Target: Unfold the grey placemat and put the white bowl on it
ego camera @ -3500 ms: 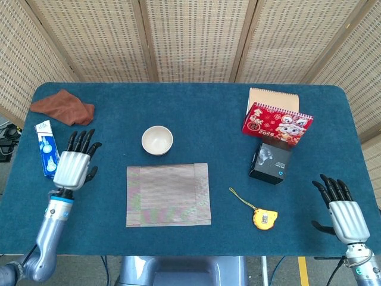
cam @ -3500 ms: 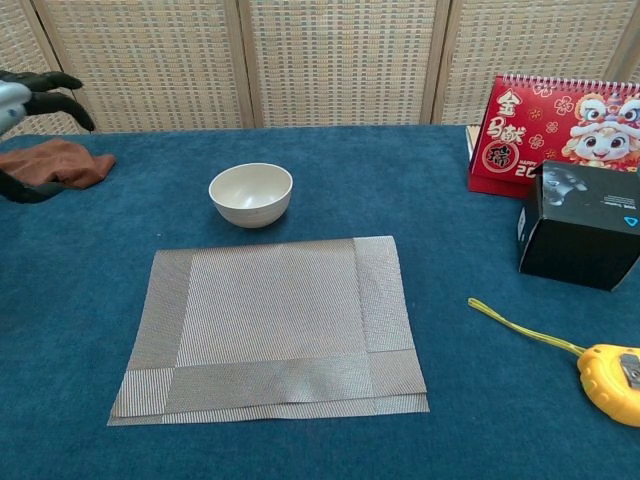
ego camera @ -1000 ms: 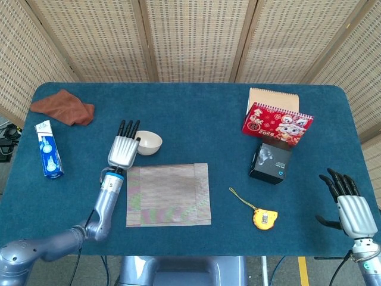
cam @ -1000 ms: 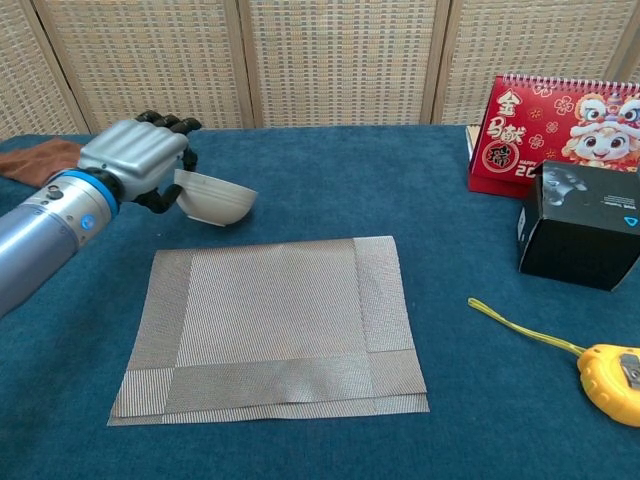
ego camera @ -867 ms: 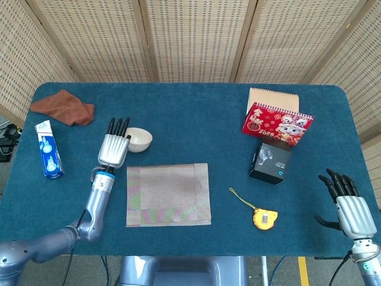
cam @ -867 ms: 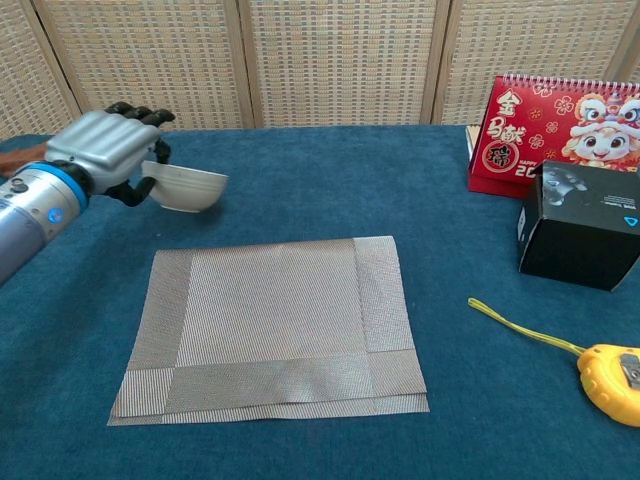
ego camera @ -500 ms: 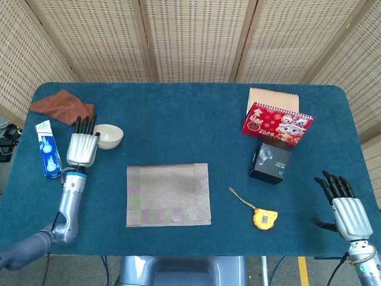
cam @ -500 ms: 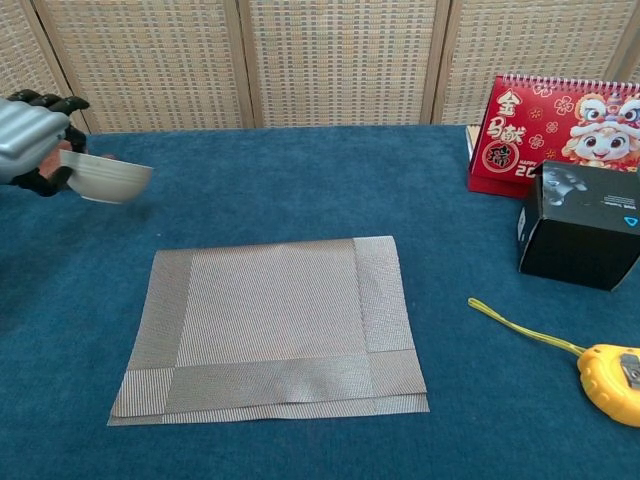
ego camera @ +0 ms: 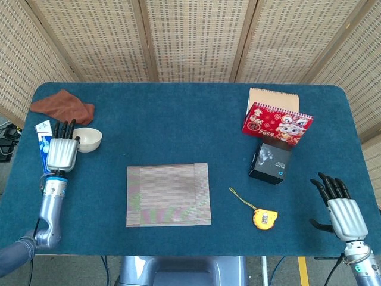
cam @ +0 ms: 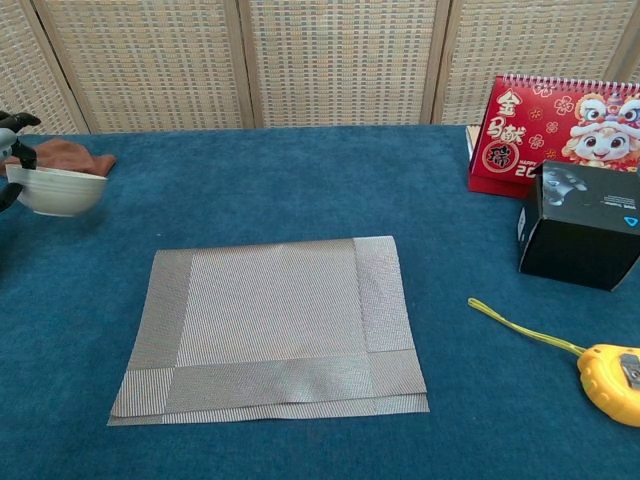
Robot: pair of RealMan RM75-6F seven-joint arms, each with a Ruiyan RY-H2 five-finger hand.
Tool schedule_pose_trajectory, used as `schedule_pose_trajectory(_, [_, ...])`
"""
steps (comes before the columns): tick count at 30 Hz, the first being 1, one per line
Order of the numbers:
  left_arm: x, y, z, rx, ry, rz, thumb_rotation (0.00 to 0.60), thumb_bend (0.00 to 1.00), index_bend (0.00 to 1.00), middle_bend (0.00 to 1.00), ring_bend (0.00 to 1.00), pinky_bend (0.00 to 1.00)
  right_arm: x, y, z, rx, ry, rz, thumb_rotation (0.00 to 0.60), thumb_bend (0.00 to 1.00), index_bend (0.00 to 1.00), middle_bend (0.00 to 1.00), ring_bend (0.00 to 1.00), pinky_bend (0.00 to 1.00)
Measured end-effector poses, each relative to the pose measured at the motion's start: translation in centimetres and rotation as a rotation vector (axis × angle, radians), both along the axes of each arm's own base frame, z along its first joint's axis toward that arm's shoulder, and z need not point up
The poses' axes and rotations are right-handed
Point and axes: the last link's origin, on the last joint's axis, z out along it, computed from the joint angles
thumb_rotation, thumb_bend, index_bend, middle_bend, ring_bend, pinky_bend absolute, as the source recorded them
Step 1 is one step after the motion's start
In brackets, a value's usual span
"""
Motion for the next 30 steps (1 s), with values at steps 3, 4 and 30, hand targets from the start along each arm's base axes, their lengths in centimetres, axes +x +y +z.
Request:
schedule_pose_trajectory(3, [-0.4,-0.5,-0.2,-0.016,0.006,-0.005,0.6,0.55,0.82,0.0,0.0,0.0,0.0,0.0,0.0,0.001,0.002,0.0,0.6,0.08,0.14,0.0,0.0,0.0])
schedule_pose_trajectory(4, [-0.5,-0.8,-0.3,-0.022,0.004,-0.007,0.6,0.55,0.79,0.0,0.0,0.0,0.0,0.0,0.0,0.001,0.002,0.001,0.6,0.08,0.14,0.0,0.0,0.0])
schedule_pose_trajectory(30, [-1.5,-8.6,3.3,-0.15,-0.153,-0.128,0.6,0.23,0.19,0.0,0.0,0.0,0.7,0.7,-0.4,0.017,-0.004,0.029,0.6,0.08,0.14,0.0,0.0,0.0])
